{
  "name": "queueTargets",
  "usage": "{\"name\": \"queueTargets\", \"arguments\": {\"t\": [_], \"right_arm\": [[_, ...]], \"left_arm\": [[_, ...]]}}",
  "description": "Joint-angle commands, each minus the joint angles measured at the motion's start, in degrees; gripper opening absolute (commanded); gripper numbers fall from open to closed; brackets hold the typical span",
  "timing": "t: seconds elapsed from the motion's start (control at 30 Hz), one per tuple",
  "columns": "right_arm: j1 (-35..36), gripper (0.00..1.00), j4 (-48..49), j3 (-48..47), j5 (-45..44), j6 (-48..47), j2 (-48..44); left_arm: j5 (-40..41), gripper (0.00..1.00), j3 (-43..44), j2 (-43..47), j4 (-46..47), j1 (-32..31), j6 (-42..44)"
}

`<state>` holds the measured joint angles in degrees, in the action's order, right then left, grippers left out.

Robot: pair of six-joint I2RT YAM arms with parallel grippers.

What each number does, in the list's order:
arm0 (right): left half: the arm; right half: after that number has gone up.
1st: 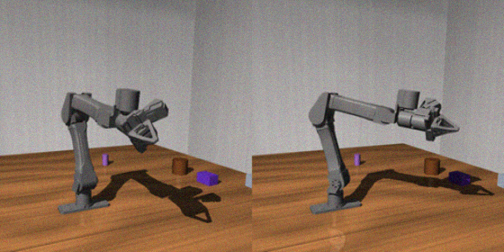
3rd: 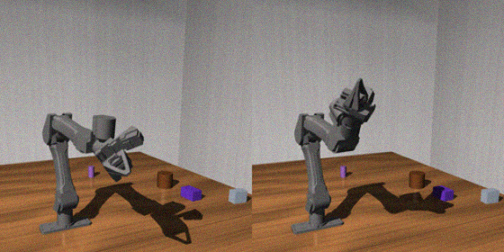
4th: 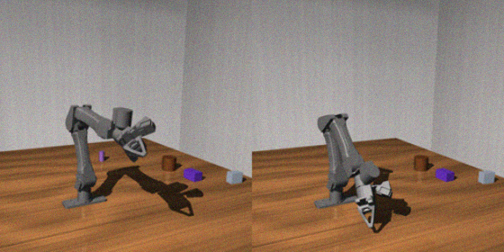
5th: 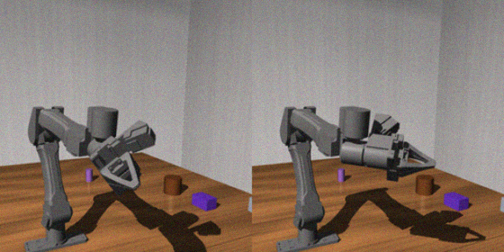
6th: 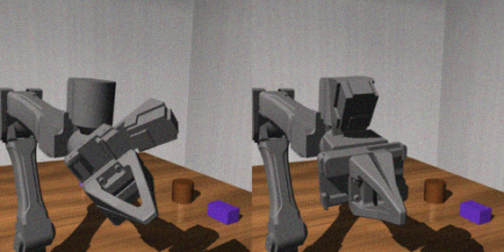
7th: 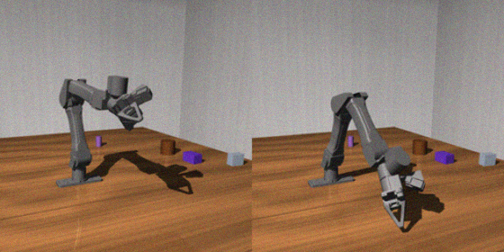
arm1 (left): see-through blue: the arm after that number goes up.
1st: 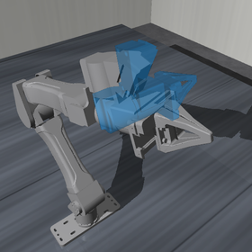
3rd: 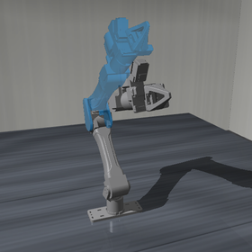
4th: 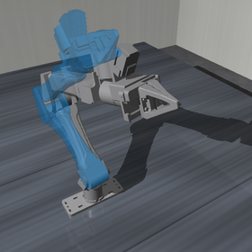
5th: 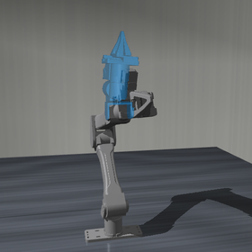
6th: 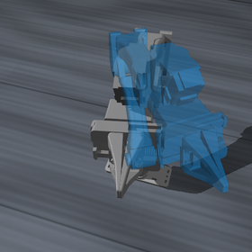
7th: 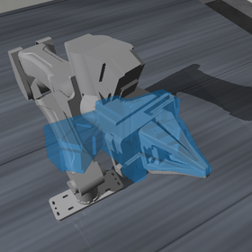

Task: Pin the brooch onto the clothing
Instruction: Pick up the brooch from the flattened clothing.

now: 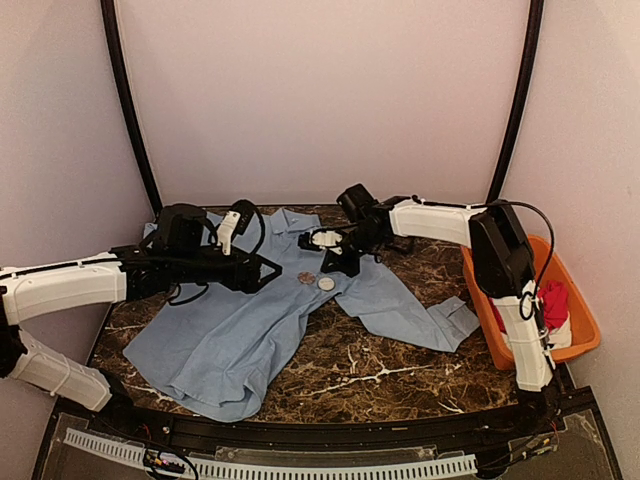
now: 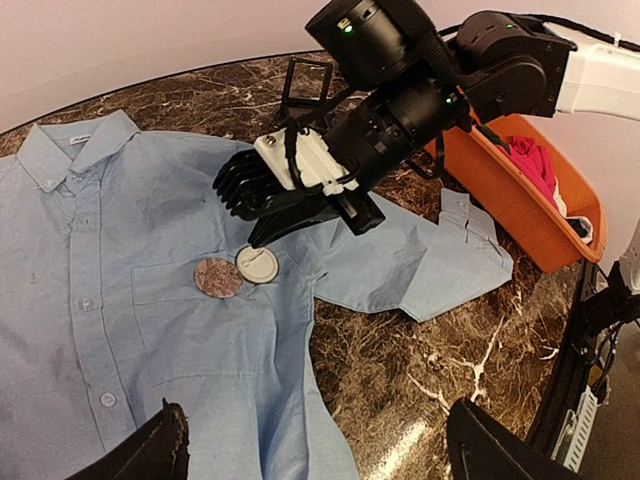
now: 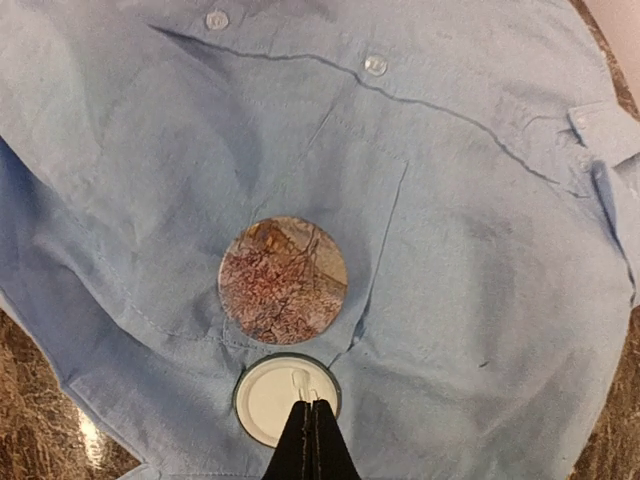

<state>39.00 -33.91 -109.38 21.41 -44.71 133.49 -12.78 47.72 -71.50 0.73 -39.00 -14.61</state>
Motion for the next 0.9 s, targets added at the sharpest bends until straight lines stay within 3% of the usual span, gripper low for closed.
{"name": "queueTargets", "arguments": {"t": [0.0,0.17,0.27,0.4,0.87], "right_arm": [[0.46,0.00,3.96,2.44,1.02,3.64,-7.04],[-0.28,0.00,3.11,0.99,0.92,8.08,-6.45],[-0.65,0.30,-0.28,-1.18,2.40,10.01,-4.11],[0.37,0.54,0.94,1.24,-1.38,9.37,-2.77],[1.95,0.67,0.08,0.51,-4.77,8.94,2.68]], "left_arm": [[-0.37,0.89,-0.11,-2.34,4.29,0.49,-1.77],[-2.12,0.89,0.49,-5.21,7.32,0.53,-3.57],[-2.60,0.89,0.13,-5.40,7.98,0.56,-4.49],[-2.39,0.89,-0.92,-4.73,7.82,0.51,-4.31],[-2.28,0.89,-1.32,-4.43,6.43,0.66,-3.24]]}}
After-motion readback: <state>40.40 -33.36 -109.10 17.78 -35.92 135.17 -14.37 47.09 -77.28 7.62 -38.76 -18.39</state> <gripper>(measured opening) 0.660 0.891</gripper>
